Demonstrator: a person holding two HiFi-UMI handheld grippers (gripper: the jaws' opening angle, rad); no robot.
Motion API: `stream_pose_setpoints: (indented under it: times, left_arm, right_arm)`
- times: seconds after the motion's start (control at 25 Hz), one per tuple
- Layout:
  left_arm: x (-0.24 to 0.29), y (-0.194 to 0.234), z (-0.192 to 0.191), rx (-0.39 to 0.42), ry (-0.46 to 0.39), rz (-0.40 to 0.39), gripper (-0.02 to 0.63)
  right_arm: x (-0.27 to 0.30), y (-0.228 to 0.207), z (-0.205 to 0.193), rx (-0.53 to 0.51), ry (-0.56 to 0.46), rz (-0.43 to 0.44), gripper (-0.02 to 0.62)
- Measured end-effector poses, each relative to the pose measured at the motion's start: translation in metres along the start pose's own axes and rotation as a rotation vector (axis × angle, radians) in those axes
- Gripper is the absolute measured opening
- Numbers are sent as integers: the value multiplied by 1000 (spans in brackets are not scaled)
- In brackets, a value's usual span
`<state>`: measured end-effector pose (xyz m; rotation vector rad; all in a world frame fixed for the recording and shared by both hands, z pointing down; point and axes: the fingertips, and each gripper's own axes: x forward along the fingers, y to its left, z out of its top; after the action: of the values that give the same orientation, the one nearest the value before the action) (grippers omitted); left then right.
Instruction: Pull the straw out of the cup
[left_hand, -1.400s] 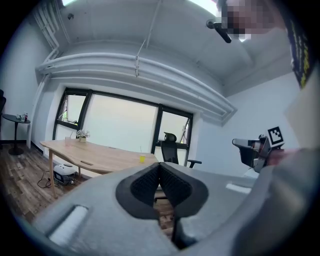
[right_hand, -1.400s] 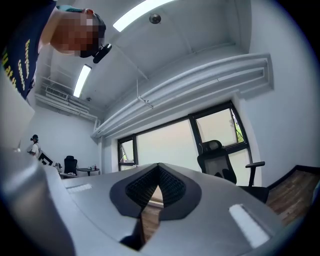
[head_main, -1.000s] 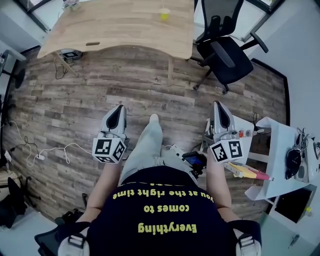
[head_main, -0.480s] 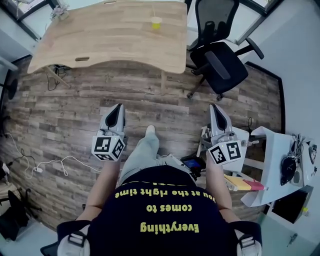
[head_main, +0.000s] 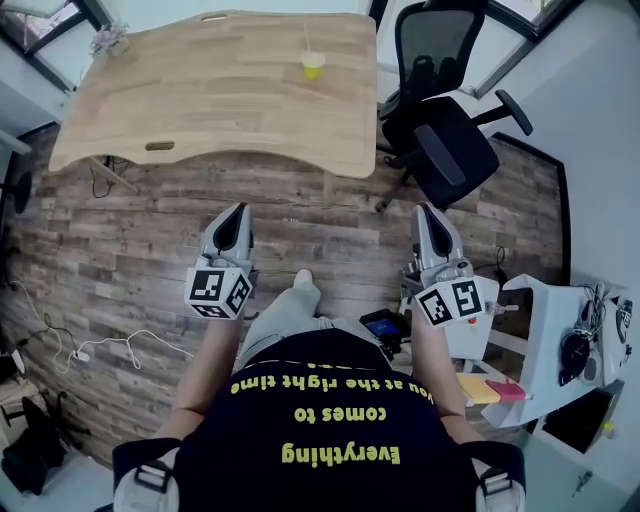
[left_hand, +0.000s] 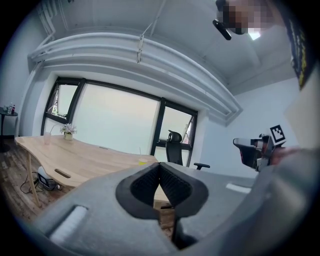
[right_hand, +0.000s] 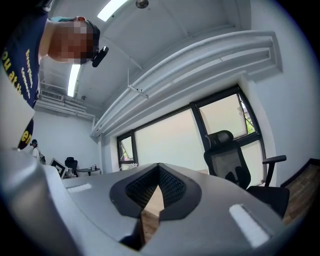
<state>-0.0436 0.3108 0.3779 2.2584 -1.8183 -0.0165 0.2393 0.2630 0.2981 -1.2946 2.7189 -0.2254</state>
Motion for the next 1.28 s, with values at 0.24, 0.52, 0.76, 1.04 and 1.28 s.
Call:
stream_pose_setpoints:
  times: [0.24, 0.52, 0.76, 1.04, 1.28]
  left_arm:
    - [34, 26, 10, 4, 1, -9, 0]
    - [66, 52, 15, 0, 4, -24, 0]
    - [76, 64, 16, -3, 3, -30, 0]
    - [74, 73, 19, -17, -7, -16, 0]
    - [65, 80, 14, -28, -6, 9, 0]
  right_arm:
    - [41, -11, -3, 7, 2, -7, 6]
    - [76, -16, -7, 14, -7, -21, 6]
    - [90, -16, -9, 15, -9, -25, 6]
    - [104, -13, -6, 12, -7, -18, 6]
    - [112, -7, -9, 13, -1, 8, 6]
